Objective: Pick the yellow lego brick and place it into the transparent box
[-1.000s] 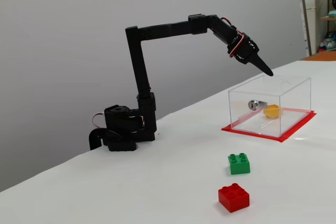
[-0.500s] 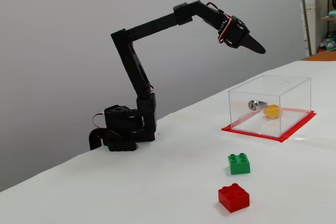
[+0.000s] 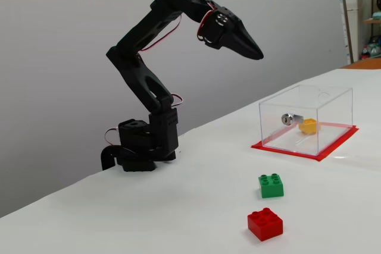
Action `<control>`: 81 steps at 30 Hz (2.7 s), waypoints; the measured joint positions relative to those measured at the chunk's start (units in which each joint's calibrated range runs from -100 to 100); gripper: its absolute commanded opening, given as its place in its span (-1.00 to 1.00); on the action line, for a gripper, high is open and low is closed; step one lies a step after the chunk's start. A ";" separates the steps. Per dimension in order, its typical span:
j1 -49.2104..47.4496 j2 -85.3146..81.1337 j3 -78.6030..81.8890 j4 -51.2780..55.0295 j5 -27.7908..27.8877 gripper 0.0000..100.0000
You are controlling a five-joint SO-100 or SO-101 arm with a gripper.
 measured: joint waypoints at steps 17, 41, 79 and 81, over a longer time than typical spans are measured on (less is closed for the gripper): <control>16.35 -20.30 36.28 0.09 0.20 -0.97; 17.41 -56.49 74.32 -7.37 -0.15 -0.97; 12.71 -62.24 85.44 -4.46 0.00 -0.96; 12.71 -62.24 85.44 -4.46 0.20 -0.96</control>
